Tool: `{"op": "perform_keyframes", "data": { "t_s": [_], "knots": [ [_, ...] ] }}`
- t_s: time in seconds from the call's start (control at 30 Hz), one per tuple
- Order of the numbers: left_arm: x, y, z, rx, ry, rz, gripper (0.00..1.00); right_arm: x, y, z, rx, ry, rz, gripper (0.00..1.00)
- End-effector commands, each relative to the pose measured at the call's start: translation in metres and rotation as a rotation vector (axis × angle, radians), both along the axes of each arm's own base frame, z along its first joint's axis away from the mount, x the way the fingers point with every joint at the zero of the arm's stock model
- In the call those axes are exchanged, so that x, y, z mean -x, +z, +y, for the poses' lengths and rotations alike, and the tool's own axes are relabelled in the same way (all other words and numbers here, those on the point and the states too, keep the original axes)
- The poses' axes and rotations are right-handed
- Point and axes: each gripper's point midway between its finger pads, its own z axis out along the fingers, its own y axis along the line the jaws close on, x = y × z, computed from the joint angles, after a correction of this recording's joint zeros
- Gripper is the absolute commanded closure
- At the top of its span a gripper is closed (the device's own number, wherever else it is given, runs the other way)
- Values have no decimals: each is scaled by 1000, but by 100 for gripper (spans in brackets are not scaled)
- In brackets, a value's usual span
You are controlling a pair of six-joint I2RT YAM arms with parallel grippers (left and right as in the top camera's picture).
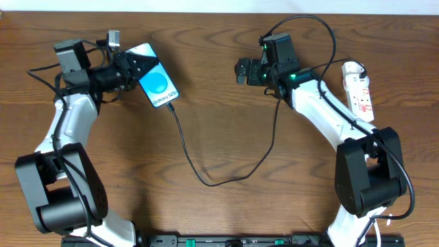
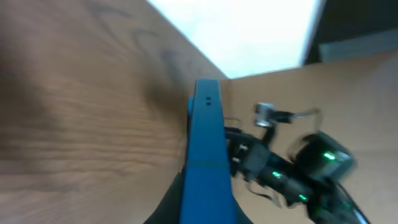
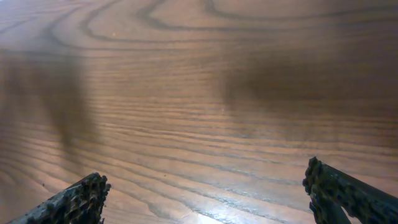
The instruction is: Plug charger to phone and switch on socket
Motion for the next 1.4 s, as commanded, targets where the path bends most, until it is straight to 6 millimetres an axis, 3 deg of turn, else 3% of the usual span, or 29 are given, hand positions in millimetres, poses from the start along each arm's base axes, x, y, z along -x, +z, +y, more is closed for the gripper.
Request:
{"op": "perform_keyframes", "data": {
  "t_s": [0.0, 0.1, 0.57, 1.0, 1.37],
  "knots": [
    [-9, -22, 7, -158, 69, -9, 93, -4, 14, -5, 10, -4, -37, 1],
    [-11, -50, 17, -271, 157, 94, 93, -3, 14, -4, 10, -2, -36, 1],
    [-12, -93, 8, -364, 175, 199, 93, 2, 9, -6, 20, -1, -8, 1],
    [-5, -153, 8, -356, 151, 343, 92, 5, 6, -7, 27, -2, 9, 1],
    [-5, -159, 10, -370, 162, 359, 93, 7, 4, -7, 29, -4, 22, 1]
  ]
}}
